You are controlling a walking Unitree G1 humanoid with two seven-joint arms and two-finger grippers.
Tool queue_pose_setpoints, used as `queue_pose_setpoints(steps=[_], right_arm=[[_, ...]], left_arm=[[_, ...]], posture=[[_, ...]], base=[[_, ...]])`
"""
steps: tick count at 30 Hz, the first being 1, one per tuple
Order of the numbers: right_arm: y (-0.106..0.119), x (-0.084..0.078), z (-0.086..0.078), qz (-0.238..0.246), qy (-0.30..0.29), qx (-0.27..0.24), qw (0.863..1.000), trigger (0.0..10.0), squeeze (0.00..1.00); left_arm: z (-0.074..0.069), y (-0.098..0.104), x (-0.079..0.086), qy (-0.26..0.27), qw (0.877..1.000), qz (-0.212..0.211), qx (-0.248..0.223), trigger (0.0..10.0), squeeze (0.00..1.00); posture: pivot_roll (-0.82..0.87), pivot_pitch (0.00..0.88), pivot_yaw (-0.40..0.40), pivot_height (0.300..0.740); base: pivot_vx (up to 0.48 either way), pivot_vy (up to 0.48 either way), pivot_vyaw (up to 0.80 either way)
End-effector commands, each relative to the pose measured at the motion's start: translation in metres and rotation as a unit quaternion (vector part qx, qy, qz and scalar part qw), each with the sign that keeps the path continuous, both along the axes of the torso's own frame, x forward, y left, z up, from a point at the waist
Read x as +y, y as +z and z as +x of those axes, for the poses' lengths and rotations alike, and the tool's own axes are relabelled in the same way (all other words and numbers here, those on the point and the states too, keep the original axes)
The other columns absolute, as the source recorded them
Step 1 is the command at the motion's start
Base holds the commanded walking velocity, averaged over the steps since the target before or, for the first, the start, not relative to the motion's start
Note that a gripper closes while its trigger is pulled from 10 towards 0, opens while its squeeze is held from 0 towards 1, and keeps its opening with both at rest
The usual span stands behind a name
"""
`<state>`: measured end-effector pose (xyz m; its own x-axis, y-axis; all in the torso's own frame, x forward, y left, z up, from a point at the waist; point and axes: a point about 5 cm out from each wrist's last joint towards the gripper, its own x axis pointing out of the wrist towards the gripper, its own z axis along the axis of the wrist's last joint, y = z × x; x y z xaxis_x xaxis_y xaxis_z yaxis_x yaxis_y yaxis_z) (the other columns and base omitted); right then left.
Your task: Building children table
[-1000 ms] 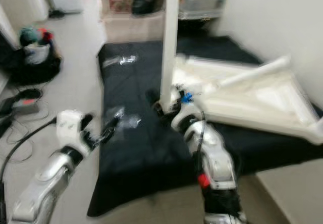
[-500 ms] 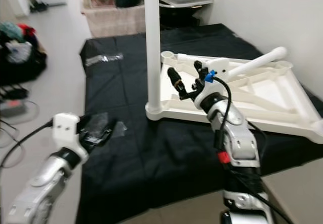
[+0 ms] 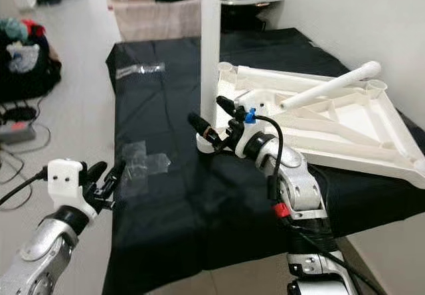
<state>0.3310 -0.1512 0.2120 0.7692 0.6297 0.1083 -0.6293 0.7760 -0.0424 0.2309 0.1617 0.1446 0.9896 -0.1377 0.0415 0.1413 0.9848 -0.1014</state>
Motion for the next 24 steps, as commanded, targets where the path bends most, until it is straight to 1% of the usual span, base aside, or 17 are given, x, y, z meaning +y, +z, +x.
queue_pose_setpoints(steps=[1, 2, 4, 5, 7, 9, 10, 11, 12, 14, 15, 17, 18, 19, 20, 21, 24], right_arm=[[-0.001, -0.004, 0.001, 0.006, -0.016, -0.003, 1.000, 10.0, 0.00], [-0.005, -0.005, -0.001, 0.007, -0.019, 0.003, 1.000, 10.0, 0.00], [-0.008, -0.006, -0.003, 0.007, -0.014, 0.009, 1.000, 10.0, 0.00], [-0.008, -0.006, -0.003, 0.007, -0.014, 0.009, 1.000, 10.0, 0.00], [-0.005, -0.005, -0.003, 0.000, -0.004, 0.003, 1.000, 10.0, 0.00], [0.001, -0.002, 0.004, -0.006, -0.002, -0.008, 1.000, 10.0, 0.00], [0.001, -0.002, 0.004, -0.006, -0.002, -0.008, 1.000, 10.0, 0.00], [0.009, 0.006, 0.013, -0.012, -0.002, -0.018, 1.000, 10.0, 0.00], [0.009, 0.006, 0.013, -0.012, -0.002, -0.018, 1.000, 10.0, 0.00], [0.016, 0.012, 0.018, -0.015, 0.002, -0.025, 1.000, 10.0, 0.00], [0.016, 0.012, 0.018, -0.015, 0.002, -0.025, 1.000, 10.0, 0.00], [0.021, 0.013, 0.022, -0.020, 0.007, -0.030, 0.999, 10.0, 0.00], [0.021, 0.013, 0.022, -0.020, 0.007, -0.030, 0.999, 10.0, 0.00], [0.022, 0.013, 0.024, -0.024, 0.009, -0.032, 0.999, 10.0, 0.00], [0.024, 0.011, 0.026, -0.026, 0.010, -0.033, 0.999, 10.0, 0.00], [0.028, 0.010, 0.028, -0.029, 0.012, -0.034, 0.999, 10.0, 0.00], [0.037, 0.007, 0.031, -0.036, 0.032, -0.041, 0.998, 10.0, 0.00]], left_arm=[[-0.001, 0.002, 0.003, 0.004, 1.000, -0.001, -0.010, 0.0, 0.00], [0.001, 0.004, 0.001, -0.007, 1.000, 0.005, -0.014, 0.0, 0.00], [0.003, 0.005, -0.003, -0.023, 1.000, 0.010, -0.015, 0.0, 0.00], [0.003, 0.005, -0.003, -0.023, 1.000, 0.010, -0.015, 0.0, 0.00], [0.006, 0.006, -0.005, -0.037, 0.999, 0.012, -0.015, 0.0, 0.00], [0.007, 0.007, -0.009, -0.055, 0.998, 0.013, -0.015, 0.0, 0.00], [0.007, 0.007, -0.009, -0.055, 0.998, 0.013, -0.015, 0.0, 0.00], [0.001, 0.006, -0.014, -0.085, 0.996, 0.012, -0.005, 0.0, 0.00], [0.001, 0.006, -0.014, -0.085, 0.996, 0.012, -0.005, 0.0, 0.00], [-0.007, 0.007, -0.018, -0.114, 0.993, 0.012, 0.002, 0.0, 0.00], [-0.007, 0.007, -0.018, -0.114, 0.993, 0.012, 0.002, 0.0, 0.00], [-0.017, 0.009, -0.027, -0.162, 0.987, 0.015, 0.002, 0.0, 0.00], [-0.017, 0.009, -0.027, -0.162, 0.987, 0.015, 0.002, 0.0, 0.00], [-0.021, 0.010, -0.030, -0.182, 0.983, 0.016, 0.002, 0.0, 0.00], [-0.025, 0.010, -0.032, -0.194, 0.981, 0.017, 0.002, 3.8, 0.00], [-0.028, 0.011, -0.034, -0.201, 0.979, 0.016, 0.002, 10.0, 0.00], [-0.032, 0.015, -0.038, -0.211, 0.977, 0.017, -0.004, 10.0, 0.00]], posture=[[-0.05, 0.129, -0.019, 0.740], [-0.05, 0.148, -0.020, 0.740], [-0.05, 0.136, -0.017, 0.740], [-0.05, 0.136, -0.017, 0.740], [-0.06, 0.151, -0.011, 0.740], [-0.06, 0.154, -0.011, 0.740], [-0.06, 0.154, -0.011, 0.740], [-0.06, 0.166, -0.016, 0.740], [-0.06, 0.166, -0.016, 0.740], [-0.06, 0.183, -0.021, 0.740], [-0.06, 0.183, -0.021, 0.740], [-0.05, 0.195, -0.035, 0.740], [-0.05, 0.195, -0.035, 0.740], [-0.05, 0.202, -0.037, 0.740], [-0.05, 0.212, -0.041, 0.740], [-0.06, 0.207, -0.046, 0.740], [-0.07, 0.225, -0.052, 0.740]], base=[[0.000, 0.000, 0.00], [0.000, 0.000, 0.00], [0.000, 0.000, 0.00], [0.000, 0.000, 0.00], [0.000, 0.000, 0.00], [0.000, 0.000, 0.00], [0.000, 0.000, 0.00], [0.000, 0.000, 0.00], [0.000, 0.000, 0.00], [0.000, 0.000, 0.00], [0.000, 0.000, 0.00], [0.000, 0.000, 0.00], [0.000, 0.000, 0.00], [0.000, 0.000, 0.00], [0.000, 0.000, 0.00], [0.000, 0.000, 0.00], [0.000, 0.000, 0.00]])
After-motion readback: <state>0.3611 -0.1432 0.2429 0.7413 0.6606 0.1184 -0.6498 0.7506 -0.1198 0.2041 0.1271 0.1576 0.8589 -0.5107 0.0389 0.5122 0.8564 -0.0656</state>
